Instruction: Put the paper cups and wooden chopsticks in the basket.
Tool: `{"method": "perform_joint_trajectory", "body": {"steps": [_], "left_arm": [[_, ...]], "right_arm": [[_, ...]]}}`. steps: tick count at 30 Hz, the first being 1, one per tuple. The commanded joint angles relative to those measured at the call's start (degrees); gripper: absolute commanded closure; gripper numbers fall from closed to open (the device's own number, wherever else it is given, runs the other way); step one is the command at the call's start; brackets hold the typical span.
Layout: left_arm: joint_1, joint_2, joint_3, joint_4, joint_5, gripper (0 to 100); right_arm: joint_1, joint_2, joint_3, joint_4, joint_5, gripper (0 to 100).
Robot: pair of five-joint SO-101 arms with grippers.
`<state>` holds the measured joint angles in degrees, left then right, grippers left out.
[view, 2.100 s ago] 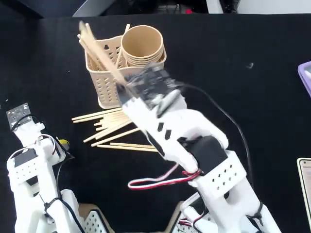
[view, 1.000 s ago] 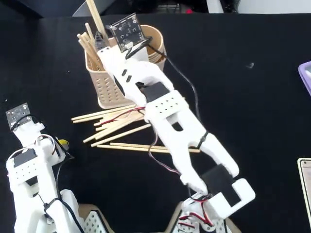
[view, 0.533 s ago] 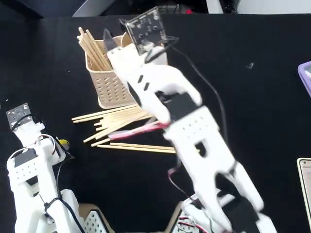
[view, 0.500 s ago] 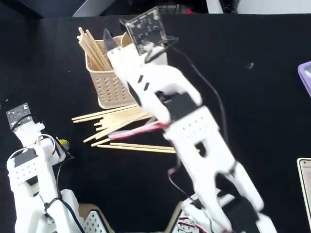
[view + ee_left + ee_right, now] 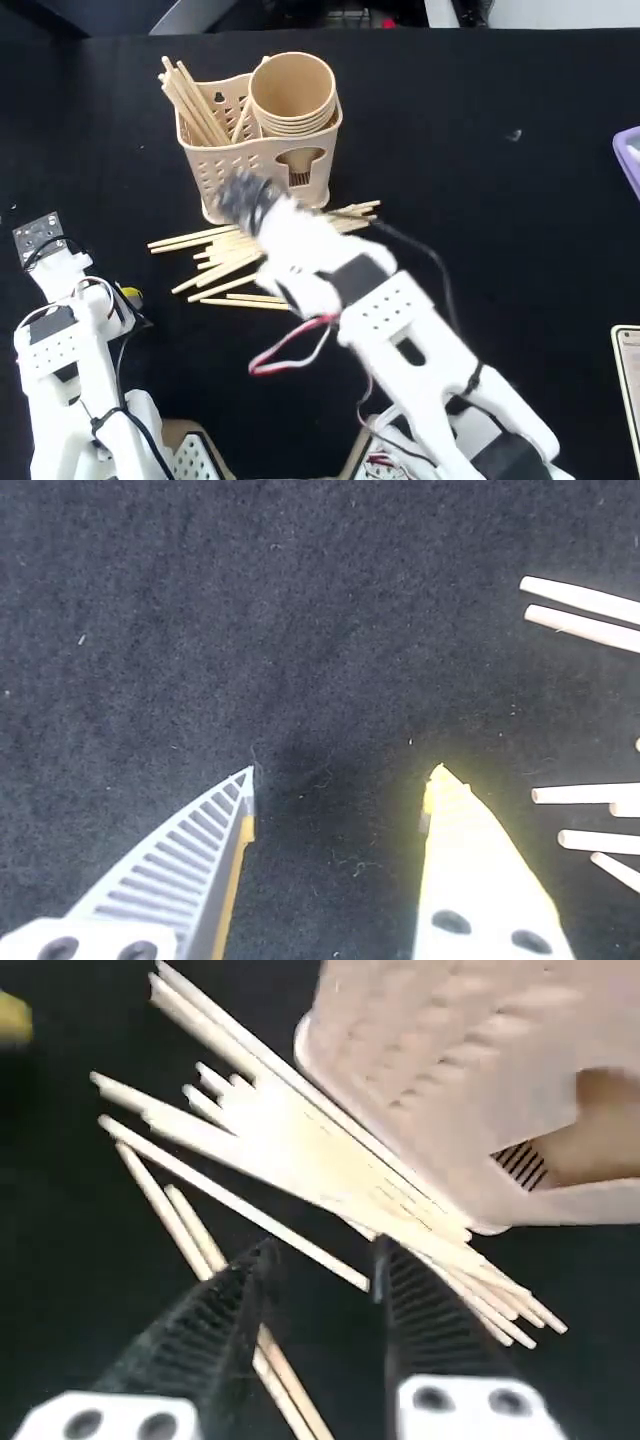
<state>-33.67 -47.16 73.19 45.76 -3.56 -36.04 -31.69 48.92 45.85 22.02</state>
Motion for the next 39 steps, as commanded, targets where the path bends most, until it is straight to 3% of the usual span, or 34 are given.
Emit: {"method": "perform_joint_trajectory", "body": {"steps": [1,10,21,28,31,39], "left_arm": [[0.13,-1.14,-0.84,-0.35,0.62,73],[0.13,-0.79,-1.01,-0.35,0.53,73],[-1.27,-1.14,-1.1,-0.26,0.7,73],[-7.08,-1.14,-2.51,-0.44,4.4,73],[-7.08,-1.23,-2.51,-0.44,4.4,73],[-6.9,-1.23,-2.42,-0.44,4.22,73]], "right_arm": [[-2.9,-1.98,7.52,-7.47,5.01,68.4],[-9.05,2.77,10.07,-10.64,9.85,69.8],[-8.79,26.42,-4.62,-10.37,14.68,69.7],[-8.79,31.78,-11.03,-10.37,14.59,68.0],[-8.79,34.24,-12.62,-10.37,14.42,63.9],[-8.97,37.93,-15.08,-6.42,14.86,65.5]]}}
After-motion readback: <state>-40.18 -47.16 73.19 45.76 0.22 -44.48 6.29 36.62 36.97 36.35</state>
